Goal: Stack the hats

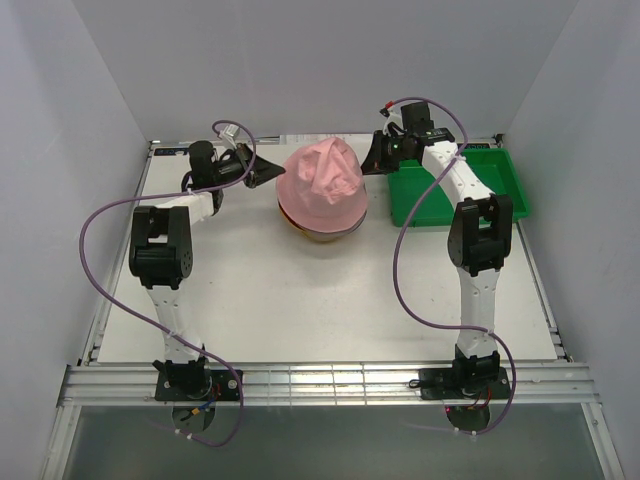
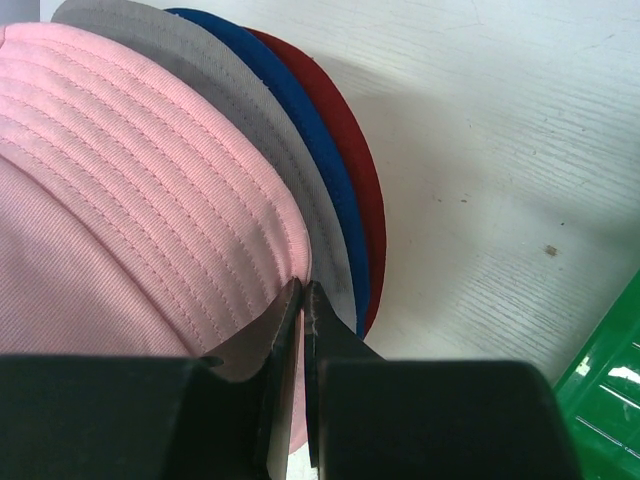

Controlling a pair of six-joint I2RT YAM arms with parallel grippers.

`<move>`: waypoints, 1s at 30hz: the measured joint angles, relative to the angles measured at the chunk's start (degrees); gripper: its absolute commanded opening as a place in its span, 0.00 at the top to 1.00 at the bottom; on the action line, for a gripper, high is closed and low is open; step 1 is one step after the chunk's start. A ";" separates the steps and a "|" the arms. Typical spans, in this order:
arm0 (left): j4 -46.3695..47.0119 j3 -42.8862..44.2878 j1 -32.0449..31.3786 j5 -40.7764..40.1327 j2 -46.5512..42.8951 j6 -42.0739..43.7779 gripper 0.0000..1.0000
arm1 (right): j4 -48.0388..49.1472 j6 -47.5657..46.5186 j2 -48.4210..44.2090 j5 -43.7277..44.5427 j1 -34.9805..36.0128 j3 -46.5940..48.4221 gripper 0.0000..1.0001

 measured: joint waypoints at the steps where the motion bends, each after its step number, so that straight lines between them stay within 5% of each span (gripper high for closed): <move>1: 0.02 -0.07 0.00 -0.02 0.00 -0.04 1.00 | 0.00 0.00 0.00 0.02 0.02 0.00 0.92; 30: 2.36 -6.95 1.18 -2.01 1.16 3.48 1.00 | 3.17 0.28 0.00 1.16 0.22 -2.49 0.92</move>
